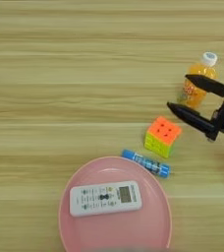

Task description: Move the objects on the table

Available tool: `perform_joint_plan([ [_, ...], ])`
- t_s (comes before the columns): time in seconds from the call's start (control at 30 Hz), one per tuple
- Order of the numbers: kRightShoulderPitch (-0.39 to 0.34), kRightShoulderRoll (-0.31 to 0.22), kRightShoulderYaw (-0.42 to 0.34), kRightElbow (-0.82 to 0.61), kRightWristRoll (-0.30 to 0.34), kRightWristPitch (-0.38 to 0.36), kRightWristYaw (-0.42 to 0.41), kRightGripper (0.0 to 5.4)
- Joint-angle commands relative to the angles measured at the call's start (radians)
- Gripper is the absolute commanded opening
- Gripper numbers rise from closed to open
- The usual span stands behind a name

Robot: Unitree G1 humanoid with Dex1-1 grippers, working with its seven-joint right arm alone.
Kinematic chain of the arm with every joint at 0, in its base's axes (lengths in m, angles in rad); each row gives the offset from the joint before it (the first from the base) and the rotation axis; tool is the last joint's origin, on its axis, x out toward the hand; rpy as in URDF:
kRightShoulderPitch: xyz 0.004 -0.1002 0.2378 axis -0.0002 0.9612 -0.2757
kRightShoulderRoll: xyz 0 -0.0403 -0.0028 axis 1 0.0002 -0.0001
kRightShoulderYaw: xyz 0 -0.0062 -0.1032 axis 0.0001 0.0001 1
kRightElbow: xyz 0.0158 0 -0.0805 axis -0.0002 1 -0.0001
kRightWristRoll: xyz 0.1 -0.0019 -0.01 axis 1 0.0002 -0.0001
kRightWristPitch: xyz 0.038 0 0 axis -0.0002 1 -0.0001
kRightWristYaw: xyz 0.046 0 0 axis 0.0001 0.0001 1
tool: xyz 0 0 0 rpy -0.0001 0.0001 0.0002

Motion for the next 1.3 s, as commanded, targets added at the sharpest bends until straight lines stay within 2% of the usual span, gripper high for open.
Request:
perform_joint_plan([
  [0.03,-0.125,-0.031,-0.104,-0.02,0.069,0.003,-0.086,5.36],
  [0.13,-0.174,-0.017,-0.142,-0.019,0.088,-0.008,-0.151,5.36],
  [0.2,-0.203,-0.005,-0.151,-0.011,0.06,-0.039,-0.201,5.36],
  [0.3,-0.23,0.006,-0.142,0.027,-0.012,-0.091,-0.26,5.36],
  [0.43,-0.231,0.021,-0.095,0.052,-0.113,-0.168,-0.286,5.36],
  [0.57,-0.236,0.035,-0.048,0.115,-0.198,-0.194,-0.317,5.36],
  [0.7,-0.259,0.066,-0.023,0.187,-0.242,-0.183,-0.372,5.36],
  [0.83,-0.266,0.098,0.028,0.237,-0.31,-0.216,-0.4,5.36],
  [1.03,-0.307,0.123,0.019,0.317,-0.369,-0.249,-0.488,5.36],
  [1.3,-0.321,0.128,0.025,0.383,-0.411,-0.285,-0.531,5.36],
])
